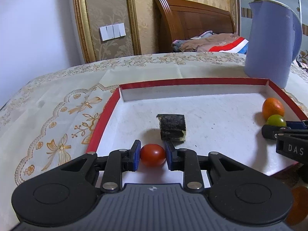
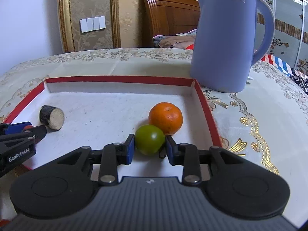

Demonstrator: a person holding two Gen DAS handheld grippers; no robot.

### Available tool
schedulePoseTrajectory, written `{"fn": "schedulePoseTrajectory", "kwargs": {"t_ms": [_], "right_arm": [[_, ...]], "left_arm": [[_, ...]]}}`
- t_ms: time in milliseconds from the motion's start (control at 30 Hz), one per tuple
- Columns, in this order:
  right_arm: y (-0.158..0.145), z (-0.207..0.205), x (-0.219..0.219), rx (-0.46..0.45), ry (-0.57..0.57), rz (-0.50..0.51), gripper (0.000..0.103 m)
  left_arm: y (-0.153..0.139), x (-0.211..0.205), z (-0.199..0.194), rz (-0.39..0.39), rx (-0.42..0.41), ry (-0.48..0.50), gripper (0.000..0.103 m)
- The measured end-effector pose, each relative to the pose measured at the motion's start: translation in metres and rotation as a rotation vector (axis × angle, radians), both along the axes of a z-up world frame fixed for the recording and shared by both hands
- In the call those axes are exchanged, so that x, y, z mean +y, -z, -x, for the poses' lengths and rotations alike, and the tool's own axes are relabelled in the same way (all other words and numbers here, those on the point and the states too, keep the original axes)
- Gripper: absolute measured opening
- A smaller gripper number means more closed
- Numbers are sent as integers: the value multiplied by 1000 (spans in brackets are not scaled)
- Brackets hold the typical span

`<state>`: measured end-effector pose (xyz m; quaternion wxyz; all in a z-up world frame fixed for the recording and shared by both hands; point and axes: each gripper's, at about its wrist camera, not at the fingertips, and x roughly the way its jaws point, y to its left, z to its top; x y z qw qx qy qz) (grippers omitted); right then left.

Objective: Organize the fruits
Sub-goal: 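Open both grippers to release the two tomatoes inside the tray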

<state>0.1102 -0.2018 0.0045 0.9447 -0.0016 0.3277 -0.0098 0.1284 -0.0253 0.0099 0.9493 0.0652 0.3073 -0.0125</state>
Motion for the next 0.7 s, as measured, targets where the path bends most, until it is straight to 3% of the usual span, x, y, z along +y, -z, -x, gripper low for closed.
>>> {"fn": "schedulePoseTrajectory", "kwargs": {"t_ms": [267,333,367,400,433,633,700], "right_arm": [[1,-2,-2,-14,18,-12,32],[2,-1,-1,-13,17,-1,36],[2,0,0,-18,21,6,42],[2,1,0,-21,23,9,46],[2,2,0,-24,25,7,52],[0,11,-1,-49,32,2,53],[-2,15,-2,-66,37,-7,62]], "left_arm": [[2,0,-1,6,-10,-5,27],[2,1,-1,7,-12,-15,32],[2,1,-1,1,-15,-24,44],[2,2,-1,-5,-21,-33,67],[3,3,-1,-6,-25,-36,75],[4,3,3,-9,-36,-20,78],[2,4,7,-10,-55,-25,78]]}}
